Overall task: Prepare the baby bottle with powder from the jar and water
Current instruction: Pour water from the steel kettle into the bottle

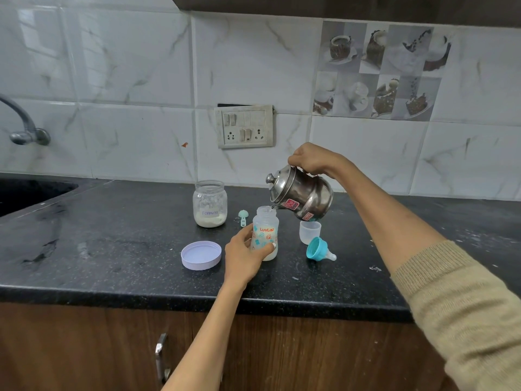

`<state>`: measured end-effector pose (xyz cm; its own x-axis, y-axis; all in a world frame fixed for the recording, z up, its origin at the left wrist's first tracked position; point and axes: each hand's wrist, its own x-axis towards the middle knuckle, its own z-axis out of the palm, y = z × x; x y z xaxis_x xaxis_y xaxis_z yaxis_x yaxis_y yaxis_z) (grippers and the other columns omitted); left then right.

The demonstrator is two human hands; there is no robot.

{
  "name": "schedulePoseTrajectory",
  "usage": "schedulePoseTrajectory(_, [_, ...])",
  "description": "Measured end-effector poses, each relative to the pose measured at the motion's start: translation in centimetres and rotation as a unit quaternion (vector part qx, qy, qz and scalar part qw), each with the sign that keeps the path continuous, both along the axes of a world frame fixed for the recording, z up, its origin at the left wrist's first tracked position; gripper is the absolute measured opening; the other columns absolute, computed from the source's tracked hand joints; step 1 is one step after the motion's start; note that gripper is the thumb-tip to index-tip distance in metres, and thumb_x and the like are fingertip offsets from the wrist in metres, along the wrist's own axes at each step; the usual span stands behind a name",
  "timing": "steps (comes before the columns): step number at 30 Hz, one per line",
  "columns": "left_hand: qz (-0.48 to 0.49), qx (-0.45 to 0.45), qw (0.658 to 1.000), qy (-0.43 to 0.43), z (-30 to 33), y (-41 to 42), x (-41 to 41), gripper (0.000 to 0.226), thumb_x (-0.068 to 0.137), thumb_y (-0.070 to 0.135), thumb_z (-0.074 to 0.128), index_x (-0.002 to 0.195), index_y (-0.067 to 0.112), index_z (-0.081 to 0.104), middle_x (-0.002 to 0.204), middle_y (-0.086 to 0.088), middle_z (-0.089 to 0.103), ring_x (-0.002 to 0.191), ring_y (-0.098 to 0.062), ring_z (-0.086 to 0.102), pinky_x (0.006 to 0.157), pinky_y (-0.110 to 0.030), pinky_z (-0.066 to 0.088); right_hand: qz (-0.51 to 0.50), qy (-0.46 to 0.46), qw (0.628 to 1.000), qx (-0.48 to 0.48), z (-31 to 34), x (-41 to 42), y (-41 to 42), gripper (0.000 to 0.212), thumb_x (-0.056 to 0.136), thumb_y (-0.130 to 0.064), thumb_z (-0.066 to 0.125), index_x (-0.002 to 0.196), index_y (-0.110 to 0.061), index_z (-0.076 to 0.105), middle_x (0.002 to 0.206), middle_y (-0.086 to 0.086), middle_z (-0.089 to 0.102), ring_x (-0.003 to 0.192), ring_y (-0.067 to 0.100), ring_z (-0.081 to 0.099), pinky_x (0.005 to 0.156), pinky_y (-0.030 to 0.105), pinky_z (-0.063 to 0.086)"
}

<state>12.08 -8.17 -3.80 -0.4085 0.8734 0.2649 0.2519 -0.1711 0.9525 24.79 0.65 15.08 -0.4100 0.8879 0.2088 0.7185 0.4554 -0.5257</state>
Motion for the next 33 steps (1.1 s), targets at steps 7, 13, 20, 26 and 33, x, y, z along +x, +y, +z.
schedulePoseTrajectory(7, [-0.001, -0.001, 1.0, 0.0, -0.05, 0.03, -0.02, 0.069, 0.071, 0.016, 0.079, 0.134, 0.015, 0.05, 0.129, -0.006, 0.06, 0.113, -0.015, 0.059, 0.098, -0.035, 0.048, -0.001, -0.003, 1.0, 0.002, 0.05, -0.08, -0.01, 0.04, 0.089, -0.007, 0.045, 0.056, -0.018, 0.023, 0.056, 0.0, 0.019, 0.05, 0.015, 0.015, 0.049, 0.028, 0.013])
schedulePoseTrajectory(13, [-0.002, -0.003, 1.0, -0.002, 0.01, 0.05, -0.04, 0.07, 0.072, 0.016, 0.079, 0.135, 0.014, 0.049, 0.13, -0.006, 0.059, 0.115, -0.015, 0.058, 0.099, -0.036, 0.048, -0.002, -0.008, 1.0, 0.005, 0.17, -0.24, -0.03, 0.04, 0.088, -0.008, 0.045, 0.056, -0.018, 0.024, 0.055, 0.0, 0.019, 0.049, 0.015, 0.015, 0.049, 0.028, 0.013])
schedulePoseTrajectory(20, [-0.002, -0.005, 1.0, -0.005, 0.01, 0.03, -0.06, 0.07, 0.071, 0.015, 0.079, 0.135, 0.015, 0.049, 0.13, -0.006, 0.059, 0.115, -0.015, 0.058, 0.099, -0.036, 0.048, -0.002, -0.007, 1.0, 0.005, 0.16, -0.29, 0.03, 0.041, 0.088, -0.008, 0.045, 0.055, -0.018, 0.024, 0.055, 0.0, 0.019, 0.049, 0.015, 0.016, 0.048, 0.027, 0.014])
schedulePoseTrajectory(26, [-0.004, -0.005, 1.0, -0.003, 0.08, -0.07, -0.03, 0.069, 0.072, 0.015, 0.078, 0.135, 0.015, 0.049, 0.131, -0.006, 0.059, 0.116, -0.015, 0.057, 0.099, -0.034, 0.047, -0.001, -0.012, 1.0, 0.009, 0.15, -0.25, 0.0, 0.04, 0.088, -0.009, 0.045, 0.055, -0.018, 0.024, 0.054, 0.001, 0.02, 0.049, 0.015, 0.016, 0.049, 0.028, 0.013])
schedulePoseTrajectory(33, [-0.005, -0.008, 1.0, -0.004, 0.07, -0.13, -0.06, 0.07, 0.073, 0.014, 0.078, 0.136, 0.015, 0.047, 0.132, -0.006, 0.058, 0.118, -0.016, 0.056, 0.1, -0.036, 0.047, 0.0, -0.009, 1.0, 0.007, 0.17, -0.29, -0.04, 0.041, 0.088, -0.008, 0.044, 0.054, -0.018, 0.024, 0.055, 0.001, 0.02, 0.049, 0.015, 0.016, 0.048, 0.027, 0.014])
